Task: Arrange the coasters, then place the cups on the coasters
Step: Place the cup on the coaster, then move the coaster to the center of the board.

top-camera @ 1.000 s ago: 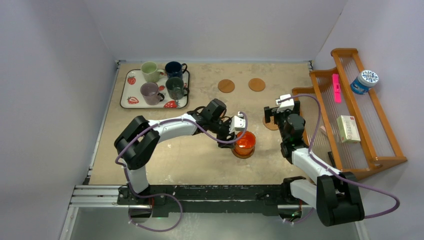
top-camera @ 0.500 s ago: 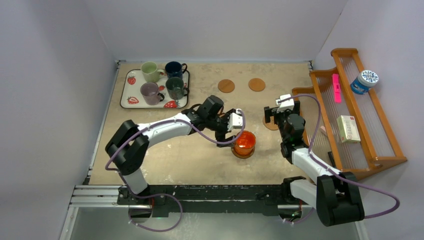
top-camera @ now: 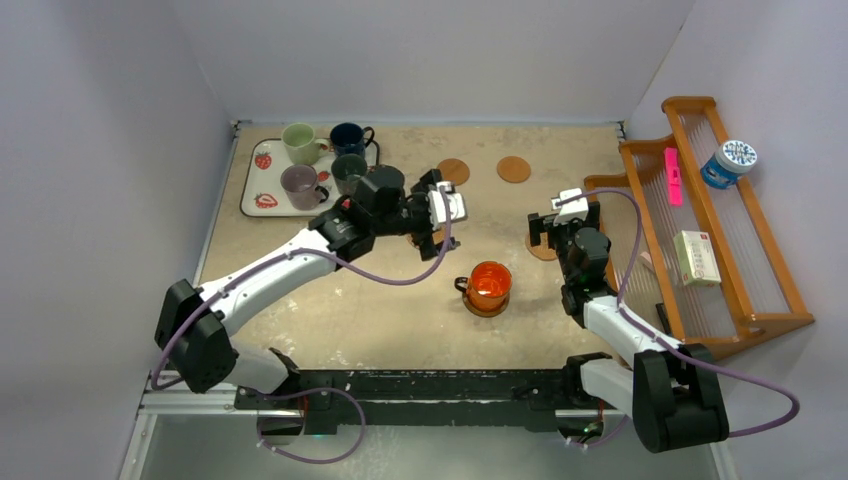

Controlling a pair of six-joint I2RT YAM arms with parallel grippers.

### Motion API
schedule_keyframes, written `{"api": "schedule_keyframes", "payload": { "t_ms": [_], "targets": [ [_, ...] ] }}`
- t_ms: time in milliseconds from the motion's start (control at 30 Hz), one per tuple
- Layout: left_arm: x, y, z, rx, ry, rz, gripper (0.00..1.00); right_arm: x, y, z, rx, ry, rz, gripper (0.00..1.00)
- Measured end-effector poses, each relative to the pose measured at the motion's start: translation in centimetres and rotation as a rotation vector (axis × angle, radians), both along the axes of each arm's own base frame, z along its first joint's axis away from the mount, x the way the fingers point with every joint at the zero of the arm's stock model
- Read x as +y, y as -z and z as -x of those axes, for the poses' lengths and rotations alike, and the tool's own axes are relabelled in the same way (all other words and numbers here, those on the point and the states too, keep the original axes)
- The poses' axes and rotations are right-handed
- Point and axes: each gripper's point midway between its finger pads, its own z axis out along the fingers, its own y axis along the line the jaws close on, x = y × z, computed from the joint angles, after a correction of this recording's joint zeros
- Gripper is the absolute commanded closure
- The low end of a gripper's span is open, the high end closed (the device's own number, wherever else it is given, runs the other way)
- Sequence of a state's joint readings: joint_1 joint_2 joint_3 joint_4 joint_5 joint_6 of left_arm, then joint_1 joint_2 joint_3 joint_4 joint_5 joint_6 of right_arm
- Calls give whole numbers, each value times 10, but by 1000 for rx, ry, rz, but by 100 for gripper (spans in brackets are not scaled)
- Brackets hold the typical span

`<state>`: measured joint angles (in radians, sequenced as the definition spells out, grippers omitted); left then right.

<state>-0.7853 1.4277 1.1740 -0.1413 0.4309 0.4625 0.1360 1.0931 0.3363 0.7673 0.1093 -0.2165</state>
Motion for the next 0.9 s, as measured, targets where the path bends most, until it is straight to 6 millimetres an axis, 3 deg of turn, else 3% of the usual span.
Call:
{"api": "schedule_keyframes", "payload": {
  "t_ms": [133,333,500,733,900],
  "targets": [
    [27,-12,-26,-18,-107,21,0,1,2,0,6,-3,0,1],
    [82,-18,-76,-34,-350,23,0,5,20,-2,71,-23,-4,1],
    [130,-17,-114,-38,-567,21,0,8,17,-7,91,-33,-12,1],
    [214,10,-196,71,-916,24,0,14,13,-13,115,-64,-11,1],
    [255,37,-230,164,-1073,31,0,17,20,-13,166,-89,8,1]
  ]
}}
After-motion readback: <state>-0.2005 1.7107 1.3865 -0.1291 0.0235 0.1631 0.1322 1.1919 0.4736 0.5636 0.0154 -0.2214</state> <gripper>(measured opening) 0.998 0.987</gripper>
